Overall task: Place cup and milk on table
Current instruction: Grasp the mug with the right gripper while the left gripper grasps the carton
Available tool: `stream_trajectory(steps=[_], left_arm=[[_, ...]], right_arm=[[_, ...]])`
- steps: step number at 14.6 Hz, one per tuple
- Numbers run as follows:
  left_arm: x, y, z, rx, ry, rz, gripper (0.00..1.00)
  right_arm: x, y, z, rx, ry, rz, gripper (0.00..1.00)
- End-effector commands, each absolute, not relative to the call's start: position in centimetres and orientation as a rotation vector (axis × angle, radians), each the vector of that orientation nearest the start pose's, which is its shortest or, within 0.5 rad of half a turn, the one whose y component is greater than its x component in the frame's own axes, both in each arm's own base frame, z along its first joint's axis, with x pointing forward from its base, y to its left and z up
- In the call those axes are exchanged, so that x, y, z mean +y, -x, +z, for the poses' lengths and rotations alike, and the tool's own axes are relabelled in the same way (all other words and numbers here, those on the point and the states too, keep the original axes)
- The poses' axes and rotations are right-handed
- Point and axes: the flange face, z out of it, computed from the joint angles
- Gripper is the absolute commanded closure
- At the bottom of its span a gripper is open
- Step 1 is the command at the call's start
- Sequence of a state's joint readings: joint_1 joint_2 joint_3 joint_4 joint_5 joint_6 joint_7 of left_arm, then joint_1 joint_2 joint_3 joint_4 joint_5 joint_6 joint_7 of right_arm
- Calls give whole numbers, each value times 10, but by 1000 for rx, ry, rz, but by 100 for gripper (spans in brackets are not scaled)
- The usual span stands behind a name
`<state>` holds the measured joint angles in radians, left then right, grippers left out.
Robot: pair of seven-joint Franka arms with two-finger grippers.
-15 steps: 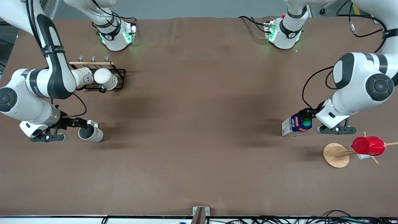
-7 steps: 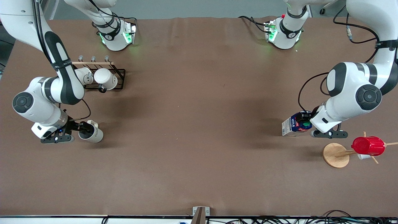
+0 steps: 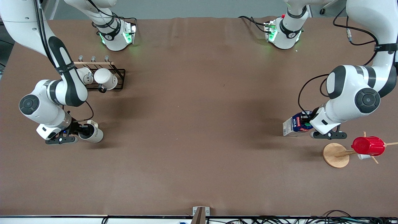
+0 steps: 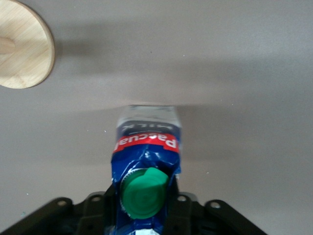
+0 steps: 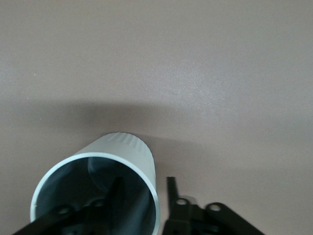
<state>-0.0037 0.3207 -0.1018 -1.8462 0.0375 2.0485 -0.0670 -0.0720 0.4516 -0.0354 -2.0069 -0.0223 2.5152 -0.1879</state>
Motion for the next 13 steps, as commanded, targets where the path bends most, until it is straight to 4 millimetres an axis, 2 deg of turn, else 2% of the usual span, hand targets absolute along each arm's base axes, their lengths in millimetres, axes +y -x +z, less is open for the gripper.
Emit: stream_trajectory(steps=[1,4,6,8,10,13], left_arm=[[-65,-621,358,110,3111,135,66],[-75,-631,391,130,3110,117,66],[-80,-637,417,139,3109,115,67],[-85,-643,436,145,3112,93,67],[-94,-644,444,156,3112,72,67],[-104,-647,445,177,3114,60,67]], right_arm=[[-67,-608,235,-138,3173,-86,100],[-58,-609,245,-124,3171,-72,100],[-26,-615,276,-143,3166,10,100],[8,-622,299,-74,3168,119,100],[63,-625,315,-18,3178,153,100],[173,-610,323,132,3193,115,100]])
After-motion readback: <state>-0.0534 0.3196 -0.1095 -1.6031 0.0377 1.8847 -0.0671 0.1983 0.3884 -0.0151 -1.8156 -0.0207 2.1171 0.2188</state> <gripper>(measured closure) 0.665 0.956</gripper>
